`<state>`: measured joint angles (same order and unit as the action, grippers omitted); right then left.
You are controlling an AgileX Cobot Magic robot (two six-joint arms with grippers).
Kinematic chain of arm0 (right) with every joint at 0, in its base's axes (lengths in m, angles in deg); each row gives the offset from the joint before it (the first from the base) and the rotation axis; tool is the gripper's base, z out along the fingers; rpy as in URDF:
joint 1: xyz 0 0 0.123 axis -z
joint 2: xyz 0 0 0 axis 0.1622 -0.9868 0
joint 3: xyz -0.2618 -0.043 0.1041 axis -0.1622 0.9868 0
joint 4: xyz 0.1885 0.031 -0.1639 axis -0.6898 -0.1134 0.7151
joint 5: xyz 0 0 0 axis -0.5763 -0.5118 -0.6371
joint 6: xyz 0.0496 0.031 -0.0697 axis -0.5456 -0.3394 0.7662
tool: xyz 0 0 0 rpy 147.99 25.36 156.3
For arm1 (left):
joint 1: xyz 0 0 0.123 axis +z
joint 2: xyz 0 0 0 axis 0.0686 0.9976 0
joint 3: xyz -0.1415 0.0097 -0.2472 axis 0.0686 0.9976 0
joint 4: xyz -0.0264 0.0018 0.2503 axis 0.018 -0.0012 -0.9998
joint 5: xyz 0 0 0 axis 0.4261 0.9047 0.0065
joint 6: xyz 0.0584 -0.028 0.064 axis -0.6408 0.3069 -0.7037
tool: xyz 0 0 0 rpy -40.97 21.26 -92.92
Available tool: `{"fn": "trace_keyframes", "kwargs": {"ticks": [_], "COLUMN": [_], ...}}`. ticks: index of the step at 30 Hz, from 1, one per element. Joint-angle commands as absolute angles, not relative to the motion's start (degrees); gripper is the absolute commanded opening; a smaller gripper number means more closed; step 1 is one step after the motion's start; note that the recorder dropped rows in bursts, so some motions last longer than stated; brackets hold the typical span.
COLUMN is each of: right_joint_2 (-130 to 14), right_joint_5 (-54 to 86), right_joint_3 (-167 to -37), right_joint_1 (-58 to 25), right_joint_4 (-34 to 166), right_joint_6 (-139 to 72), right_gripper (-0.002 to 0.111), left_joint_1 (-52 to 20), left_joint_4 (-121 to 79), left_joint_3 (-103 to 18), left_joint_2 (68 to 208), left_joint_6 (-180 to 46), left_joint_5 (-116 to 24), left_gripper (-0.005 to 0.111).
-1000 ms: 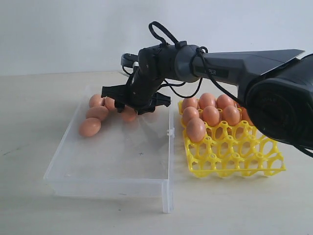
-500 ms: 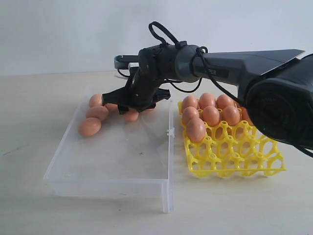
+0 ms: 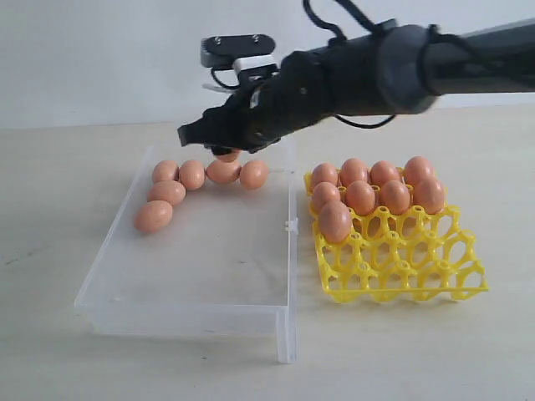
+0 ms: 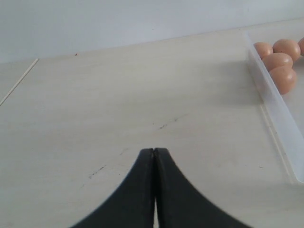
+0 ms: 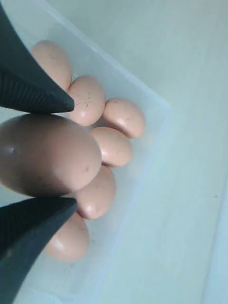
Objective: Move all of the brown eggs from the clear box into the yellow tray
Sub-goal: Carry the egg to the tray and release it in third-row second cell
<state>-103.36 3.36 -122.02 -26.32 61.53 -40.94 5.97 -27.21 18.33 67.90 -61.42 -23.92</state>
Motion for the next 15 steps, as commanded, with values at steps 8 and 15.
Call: {"fn": "trace_keyframes", "kwargs": {"ticks": [8, 15], "right_joint_2": [-78.5, -79.9], "right_joint_5": [20.2, 20.4], "right_joint_3": [-80.3, -80.3], "right_joint_1": [-6.1, -4.7], "right_joint_4": [59.1, 60.1], "right_joint_6": [-34.3, -34.9], "right_gripper": [0.000, 0.000], "left_joint_1": [5.6, 5.6], "left_joint_4": [-27.1, -27.1], "left_joint_3": [18.1, 18.1], "left_joint_2": [67.9, 67.9], "left_joint_6": [-61.1, -61.1], "left_joint_5": [-24.4, -24.4], "left_gripper": [0.000, 0.000]}}
